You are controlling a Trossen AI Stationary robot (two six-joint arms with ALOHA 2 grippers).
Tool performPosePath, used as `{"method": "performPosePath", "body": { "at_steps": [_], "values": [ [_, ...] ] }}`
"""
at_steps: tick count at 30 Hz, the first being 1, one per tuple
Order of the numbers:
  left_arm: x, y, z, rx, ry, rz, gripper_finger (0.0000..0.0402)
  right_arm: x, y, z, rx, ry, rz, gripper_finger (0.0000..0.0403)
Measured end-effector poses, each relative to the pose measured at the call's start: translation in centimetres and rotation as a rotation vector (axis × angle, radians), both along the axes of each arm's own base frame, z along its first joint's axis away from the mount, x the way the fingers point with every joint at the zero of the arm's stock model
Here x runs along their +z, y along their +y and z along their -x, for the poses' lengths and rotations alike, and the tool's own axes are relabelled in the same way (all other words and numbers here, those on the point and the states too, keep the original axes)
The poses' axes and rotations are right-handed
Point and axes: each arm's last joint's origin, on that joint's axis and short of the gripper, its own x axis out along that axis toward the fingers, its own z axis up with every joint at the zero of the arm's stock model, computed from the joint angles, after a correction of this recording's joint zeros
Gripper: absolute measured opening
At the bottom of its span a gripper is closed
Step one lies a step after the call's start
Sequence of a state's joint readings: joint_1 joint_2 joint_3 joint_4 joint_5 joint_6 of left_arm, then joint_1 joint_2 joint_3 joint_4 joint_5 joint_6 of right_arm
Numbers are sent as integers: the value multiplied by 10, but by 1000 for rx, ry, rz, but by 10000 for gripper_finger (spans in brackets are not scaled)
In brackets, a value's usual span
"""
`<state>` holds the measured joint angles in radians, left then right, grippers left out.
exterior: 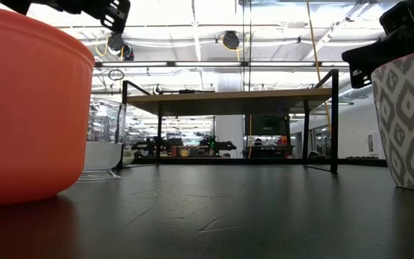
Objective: Stack small to large cups/mugs on shelf
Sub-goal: Put the transparent mug on the shelf
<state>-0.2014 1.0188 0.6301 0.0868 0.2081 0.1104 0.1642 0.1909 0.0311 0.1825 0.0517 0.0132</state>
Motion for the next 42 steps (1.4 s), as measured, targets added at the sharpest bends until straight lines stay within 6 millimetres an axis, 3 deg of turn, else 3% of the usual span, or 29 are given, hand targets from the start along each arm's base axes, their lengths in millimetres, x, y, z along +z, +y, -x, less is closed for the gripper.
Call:
{"method": "performPosePath", "body": {
  "at_steps": [22,42],
  "values": [
    [28,-3,-27,40,415,-139,0,-2,0,0,0,22,14,0],
    [17,15,-75,-28,699,-176,0,-4,0,0,1,38,39,0]
  ]
}}
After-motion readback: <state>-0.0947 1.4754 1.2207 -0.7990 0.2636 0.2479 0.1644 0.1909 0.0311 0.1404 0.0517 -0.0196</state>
